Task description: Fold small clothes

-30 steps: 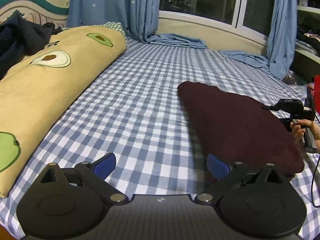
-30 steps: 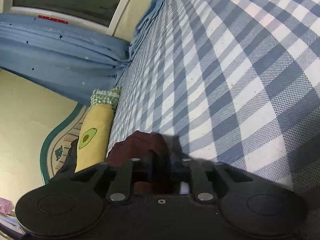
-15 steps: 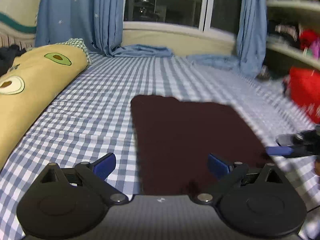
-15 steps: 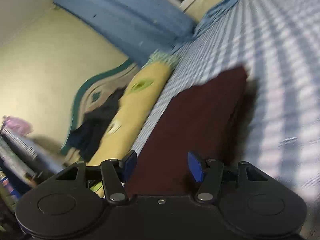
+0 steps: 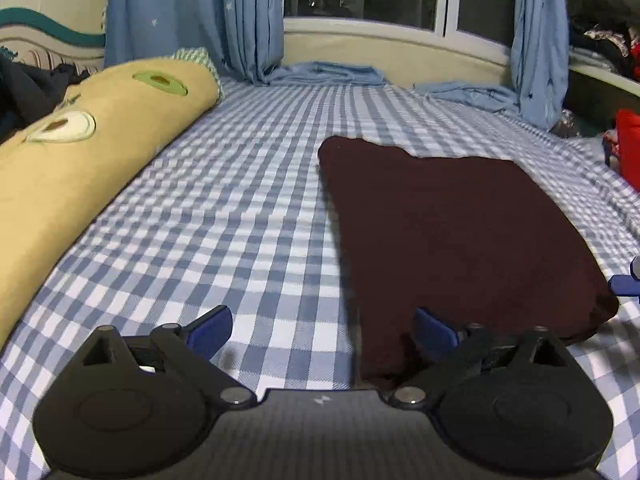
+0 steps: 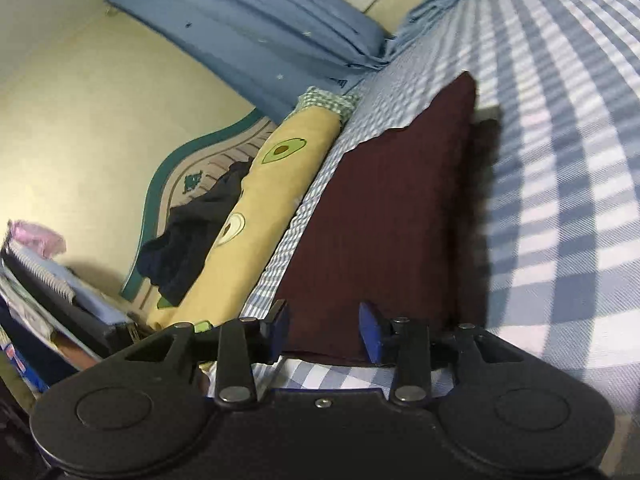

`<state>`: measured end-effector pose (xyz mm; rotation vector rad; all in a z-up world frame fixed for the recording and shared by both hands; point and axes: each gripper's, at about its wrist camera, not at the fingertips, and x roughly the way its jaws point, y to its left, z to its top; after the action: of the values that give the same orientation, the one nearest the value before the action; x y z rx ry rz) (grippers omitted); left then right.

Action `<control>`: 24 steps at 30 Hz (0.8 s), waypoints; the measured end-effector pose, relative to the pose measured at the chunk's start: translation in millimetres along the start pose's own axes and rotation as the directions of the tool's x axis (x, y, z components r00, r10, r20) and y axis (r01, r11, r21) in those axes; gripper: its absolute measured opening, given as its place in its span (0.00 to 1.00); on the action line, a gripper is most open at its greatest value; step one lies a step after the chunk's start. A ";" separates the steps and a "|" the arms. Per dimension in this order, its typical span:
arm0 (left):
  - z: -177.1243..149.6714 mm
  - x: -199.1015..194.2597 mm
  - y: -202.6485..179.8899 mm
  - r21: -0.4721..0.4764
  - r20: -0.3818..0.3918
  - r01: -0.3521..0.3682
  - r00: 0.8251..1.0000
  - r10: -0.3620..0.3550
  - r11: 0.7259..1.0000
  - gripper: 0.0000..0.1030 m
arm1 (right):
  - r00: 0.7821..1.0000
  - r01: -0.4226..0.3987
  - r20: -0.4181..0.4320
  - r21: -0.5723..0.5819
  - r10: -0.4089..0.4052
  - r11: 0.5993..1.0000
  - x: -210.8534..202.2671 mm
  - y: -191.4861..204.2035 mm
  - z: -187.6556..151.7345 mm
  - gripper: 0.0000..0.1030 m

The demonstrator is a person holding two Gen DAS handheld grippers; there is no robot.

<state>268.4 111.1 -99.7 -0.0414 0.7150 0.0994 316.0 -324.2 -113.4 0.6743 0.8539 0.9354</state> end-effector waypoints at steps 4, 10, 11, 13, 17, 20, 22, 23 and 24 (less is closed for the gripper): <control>-9.5 10.4 4.7 -0.015 -0.042 -0.026 0.999 0.025 1.000 0.96 | 0.997 0.080 -0.013 0.056 -0.079 0.995 10.3 -18.0 -8.5 0.38; -28.9 -38.2 -9.6 0.087 0.054 0.052 0.997 -0.057 0.995 0.97 | 0.997 0.070 0.030 0.021 -0.070 0.997 -5.6 -8.1 -23.6 0.54; -32.9 -39.1 -17.1 0.119 0.057 0.061 0.996 -0.068 0.991 0.97 | 0.997 0.071 0.031 0.003 -0.071 0.997 -7.2 -5.2 -25.1 0.54; -39.5 -37.0 -33.4 0.181 0.073 0.045 0.996 -0.059 0.982 0.97 | 0.996 0.079 0.030 -0.002 -0.079 0.997 -9.1 -6.2 -26.4 0.54; -40.9 -22.0 -49.1 0.220 0.059 0.058 0.996 -0.073 0.974 0.96 | 0.997 0.065 0.035 0.054 -0.067 0.996 -4.8 -16.6 -26.6 0.54; -42.0 -17.5 -63.4 0.270 0.089 0.016 0.995 -0.041 0.963 0.95 | 0.997 0.064 0.036 0.051 -0.066 0.997 -5.0 -16.7 -27.0 0.54; -42.0 -14.0 -66.7 0.260 0.110 -0.009 0.994 -0.021 0.966 0.95 | 0.997 0.066 0.035 0.052 -0.068 0.996 -6.2 -17.9 -27.4 0.53; -43.4 -11.9 -67.0 0.254 0.119 -0.026 0.993 -0.004 0.967 0.95 | 0.997 0.065 0.036 0.059 -0.067 0.996 -7.2 -19.3 -27.8 0.53; -45.1 -7.9 -67.2 0.252 0.124 -0.050 0.992 0.019 0.967 0.96 | 0.997 0.062 0.037 0.067 -0.064 0.996 -7.7 -21.0 -27.9 0.53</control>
<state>240.1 40.4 -128.3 0.2215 0.6027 0.0424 298.1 -336.6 -141.8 0.7162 0.8694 0.8378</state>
